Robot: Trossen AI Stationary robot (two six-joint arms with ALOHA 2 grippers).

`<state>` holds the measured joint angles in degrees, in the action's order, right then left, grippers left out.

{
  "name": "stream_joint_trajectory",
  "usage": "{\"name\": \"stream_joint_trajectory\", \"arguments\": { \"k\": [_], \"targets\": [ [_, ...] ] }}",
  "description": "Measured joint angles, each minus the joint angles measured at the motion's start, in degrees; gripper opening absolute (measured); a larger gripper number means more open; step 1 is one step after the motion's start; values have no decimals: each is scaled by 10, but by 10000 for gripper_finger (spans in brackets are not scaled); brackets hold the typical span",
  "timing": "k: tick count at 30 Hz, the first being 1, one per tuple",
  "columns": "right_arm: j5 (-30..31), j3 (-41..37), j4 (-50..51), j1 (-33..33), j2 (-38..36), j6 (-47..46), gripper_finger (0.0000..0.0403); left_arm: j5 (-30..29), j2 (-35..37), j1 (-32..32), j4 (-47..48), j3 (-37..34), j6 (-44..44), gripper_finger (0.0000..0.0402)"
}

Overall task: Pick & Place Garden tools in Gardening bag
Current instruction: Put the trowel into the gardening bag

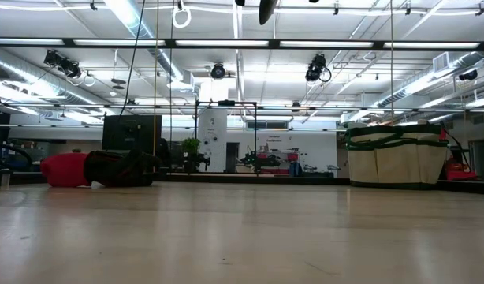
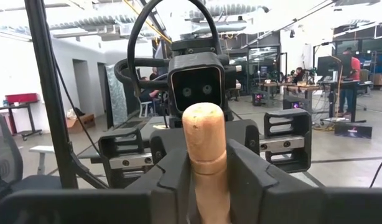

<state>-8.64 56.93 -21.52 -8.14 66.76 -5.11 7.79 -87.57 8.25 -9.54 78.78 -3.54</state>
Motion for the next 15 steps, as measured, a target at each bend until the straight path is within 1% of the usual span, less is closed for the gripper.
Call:
{"name": "stream_joint_trajectory", "arguments": {
  "k": [5,11,15],
  "targets": [
    [0,0,0,0,0,12,74,0,0,0,0,0,3,78],
    [0,0,0,0,0,17,73,0,0,0,0,0,2,79],
    [0,0,0,0,0,12,72,0,0,-1,0,0,-1,97]
  ]
}}
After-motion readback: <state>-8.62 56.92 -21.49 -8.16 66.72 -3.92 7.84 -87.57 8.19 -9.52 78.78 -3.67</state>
